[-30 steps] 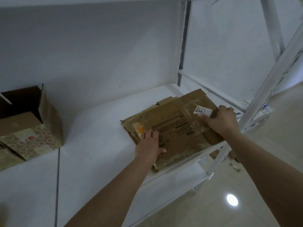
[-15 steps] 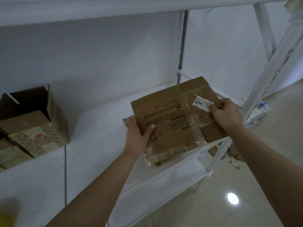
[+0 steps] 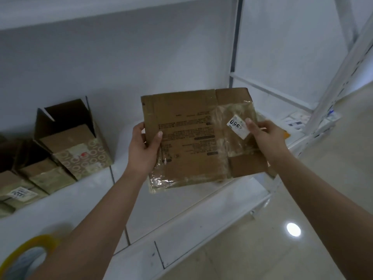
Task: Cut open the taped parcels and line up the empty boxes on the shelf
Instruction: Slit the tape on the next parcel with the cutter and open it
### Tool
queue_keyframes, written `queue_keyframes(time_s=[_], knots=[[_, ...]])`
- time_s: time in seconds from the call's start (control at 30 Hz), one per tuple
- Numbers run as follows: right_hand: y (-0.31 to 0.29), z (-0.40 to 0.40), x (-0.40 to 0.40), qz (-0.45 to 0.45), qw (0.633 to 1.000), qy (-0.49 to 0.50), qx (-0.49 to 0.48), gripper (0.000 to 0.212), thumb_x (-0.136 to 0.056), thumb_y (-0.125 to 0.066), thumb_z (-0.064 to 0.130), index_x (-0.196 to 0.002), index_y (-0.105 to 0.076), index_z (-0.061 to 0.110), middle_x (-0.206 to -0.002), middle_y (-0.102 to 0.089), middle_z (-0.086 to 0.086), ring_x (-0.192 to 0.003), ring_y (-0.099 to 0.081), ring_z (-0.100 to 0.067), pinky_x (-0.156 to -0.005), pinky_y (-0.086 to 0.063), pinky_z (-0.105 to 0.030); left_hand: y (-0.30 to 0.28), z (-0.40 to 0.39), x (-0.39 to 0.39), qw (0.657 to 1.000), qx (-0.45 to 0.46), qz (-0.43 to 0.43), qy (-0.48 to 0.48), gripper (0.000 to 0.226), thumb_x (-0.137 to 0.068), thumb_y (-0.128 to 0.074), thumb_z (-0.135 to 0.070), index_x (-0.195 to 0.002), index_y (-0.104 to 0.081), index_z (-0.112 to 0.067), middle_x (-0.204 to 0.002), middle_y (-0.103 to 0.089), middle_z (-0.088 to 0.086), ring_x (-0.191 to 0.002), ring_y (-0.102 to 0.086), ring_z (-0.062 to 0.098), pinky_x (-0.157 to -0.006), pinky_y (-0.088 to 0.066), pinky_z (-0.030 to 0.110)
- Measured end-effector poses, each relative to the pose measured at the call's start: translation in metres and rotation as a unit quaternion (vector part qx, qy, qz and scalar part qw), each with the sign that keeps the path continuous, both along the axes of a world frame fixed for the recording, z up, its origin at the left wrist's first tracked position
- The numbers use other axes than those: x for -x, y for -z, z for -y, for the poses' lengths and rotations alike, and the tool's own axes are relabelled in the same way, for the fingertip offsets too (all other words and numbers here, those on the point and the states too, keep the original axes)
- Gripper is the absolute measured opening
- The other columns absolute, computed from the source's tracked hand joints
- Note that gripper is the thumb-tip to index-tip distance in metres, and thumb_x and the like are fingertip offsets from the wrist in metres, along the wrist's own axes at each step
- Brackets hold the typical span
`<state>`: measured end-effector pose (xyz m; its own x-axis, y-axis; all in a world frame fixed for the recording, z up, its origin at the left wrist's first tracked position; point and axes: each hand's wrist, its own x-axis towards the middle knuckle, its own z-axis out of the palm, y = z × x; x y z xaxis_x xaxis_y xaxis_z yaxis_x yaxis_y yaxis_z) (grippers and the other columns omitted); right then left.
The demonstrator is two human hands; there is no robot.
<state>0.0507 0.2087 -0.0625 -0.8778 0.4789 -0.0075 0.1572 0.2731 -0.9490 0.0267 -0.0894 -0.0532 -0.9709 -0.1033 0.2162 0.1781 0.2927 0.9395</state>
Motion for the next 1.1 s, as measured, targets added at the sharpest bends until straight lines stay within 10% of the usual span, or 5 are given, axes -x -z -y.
queue_keyframes(time_s=[0.33,0.63,0.83,1.1], knots=[[-0.021,0.171,-0.073,-0.116,0.988,-0.052,0.089,0.043,-0.095,-0.061,0.038,-0.133,-0.053,0.02,-0.112,-0.068,0.006,-0.093,-0.069,-0.005,-0.074,-0.056,-0.022,-0.009,0.144,-0.06,0.995,-0.077,-0.009,0.058,0.025,-0.102,-0.047,-0.011,-0.125,-0.046,-0.022,-0.096,-0.064,-0.015,-0.079,-0.062,-0.015,-0.066,-0.05,0.008],[-0.046,0.296,-0.118,-0.076,0.985,-0.137,0.069,0.025,-0.104,-0.041,0.018,-0.12,-0.058,0.027,-0.093,-0.066,0.012,-0.076,-0.061,0.014,-0.067,-0.043,-0.002,-0.031,0.272,-0.111,0.99,-0.073,-0.069,0.1,0.04,-0.101,-0.048,-0.005,-0.14,-0.046,-0.015,-0.121,-0.067,-0.005,-0.115,-0.062,0.008,-0.097,-0.051,0.027],[-0.056,0.367,-0.134,-0.056,0.979,-0.189,0.053,0.045,-0.091,-0.039,0.028,-0.131,-0.059,0.03,-0.103,-0.073,-0.001,-0.099,-0.067,-0.015,-0.102,-0.045,-0.046,-0.043,0.333,-0.162,0.987,-0.094,-0.066,0.111,0.04,-0.101,-0.049,-0.021,-0.141,-0.047,-0.029,-0.129,-0.063,-0.009,-0.123,-0.056,0.006,-0.1,-0.049,0.028],[-0.056,0.434,-0.191,-0.079,0.956,-0.243,0.145,0.069,-0.072,-0.046,0.016,-0.14,-0.052,0.023,-0.096,-0.072,0.006,-0.095,-0.066,-0.012,-0.095,-0.049,-0.035,-0.057,0.403,-0.233,0.97,-0.244,0.004,0.008,0.039,-0.106,-0.032,-0.038,-0.129,-0.056,-0.018,-0.123,-0.067,-0.002,-0.114,-0.063,0.017,-0.092,-0.05,0.037]])
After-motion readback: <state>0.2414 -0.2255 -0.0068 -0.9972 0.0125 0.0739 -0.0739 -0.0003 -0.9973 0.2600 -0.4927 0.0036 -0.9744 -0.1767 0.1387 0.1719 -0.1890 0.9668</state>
